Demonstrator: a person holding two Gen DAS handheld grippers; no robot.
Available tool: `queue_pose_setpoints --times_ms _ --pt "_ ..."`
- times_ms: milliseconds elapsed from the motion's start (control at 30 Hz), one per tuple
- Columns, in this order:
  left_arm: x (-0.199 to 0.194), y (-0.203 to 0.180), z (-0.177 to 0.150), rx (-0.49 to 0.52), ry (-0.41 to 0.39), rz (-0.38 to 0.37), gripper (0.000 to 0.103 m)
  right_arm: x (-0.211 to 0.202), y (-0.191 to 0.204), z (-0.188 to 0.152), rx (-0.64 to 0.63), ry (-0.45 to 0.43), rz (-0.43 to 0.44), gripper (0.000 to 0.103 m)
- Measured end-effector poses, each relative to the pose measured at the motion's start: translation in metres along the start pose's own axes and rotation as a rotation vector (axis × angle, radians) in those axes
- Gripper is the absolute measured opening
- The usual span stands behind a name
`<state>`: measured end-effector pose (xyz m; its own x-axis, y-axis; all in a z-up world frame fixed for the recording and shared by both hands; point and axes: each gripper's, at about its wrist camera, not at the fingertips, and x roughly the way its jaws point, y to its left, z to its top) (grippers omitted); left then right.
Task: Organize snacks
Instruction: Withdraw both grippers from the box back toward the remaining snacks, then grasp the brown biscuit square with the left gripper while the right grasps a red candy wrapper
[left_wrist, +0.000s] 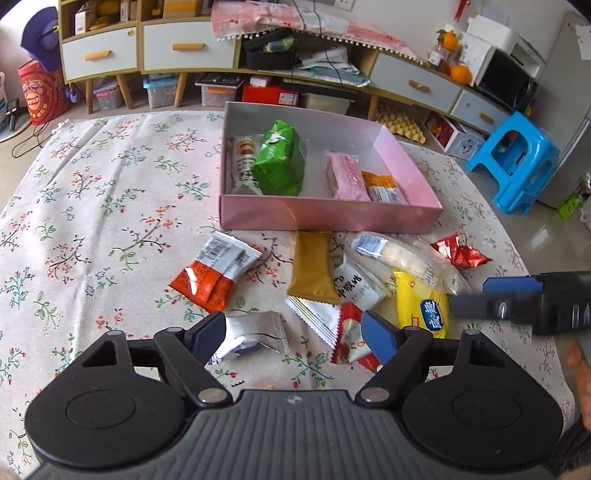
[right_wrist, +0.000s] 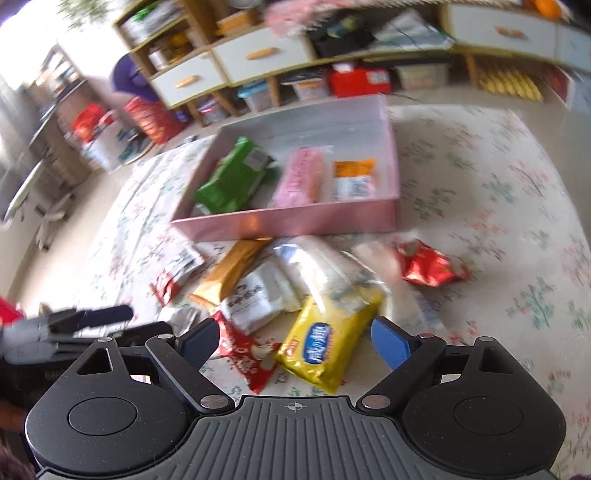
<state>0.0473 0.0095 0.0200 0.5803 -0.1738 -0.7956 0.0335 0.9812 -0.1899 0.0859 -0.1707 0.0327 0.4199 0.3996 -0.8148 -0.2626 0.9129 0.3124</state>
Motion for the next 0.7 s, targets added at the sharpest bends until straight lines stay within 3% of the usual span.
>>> queue_pose_setpoints --times_ms 133,333,400,467,600,700 --pt "-0.001 0.015 0.005 -0.077 -0.006 0.022 0.078 0.006 0.036 -0.016 -0.237 -0.032 0.012 0.089" --pt "0.003 0.025 0.005 -0.116 0.021 0.022 0.078 0.038 0.076 -0.035 -0.426 -0.007 0.011 0.077" --pt "0.003 0.027 0.005 -0.124 0.025 0.023 0.078 0.047 0.081 -0.037 -0.466 -0.012 -0.005 0.064" --pt "0.004 0.029 0.004 -0.127 0.031 0.02 0.078 0.053 0.083 -0.038 -0.491 -0.024 -0.011 0.059" --pt "0.006 0.03 0.004 -0.13 0.048 0.007 0.078 0.056 0.078 -0.036 -0.494 0.0 -0.018 0.025" --pt "0.002 0.029 0.002 -0.124 0.052 -0.014 0.077 0.039 0.072 -0.027 -0.407 -0.014 0.022 0.017"
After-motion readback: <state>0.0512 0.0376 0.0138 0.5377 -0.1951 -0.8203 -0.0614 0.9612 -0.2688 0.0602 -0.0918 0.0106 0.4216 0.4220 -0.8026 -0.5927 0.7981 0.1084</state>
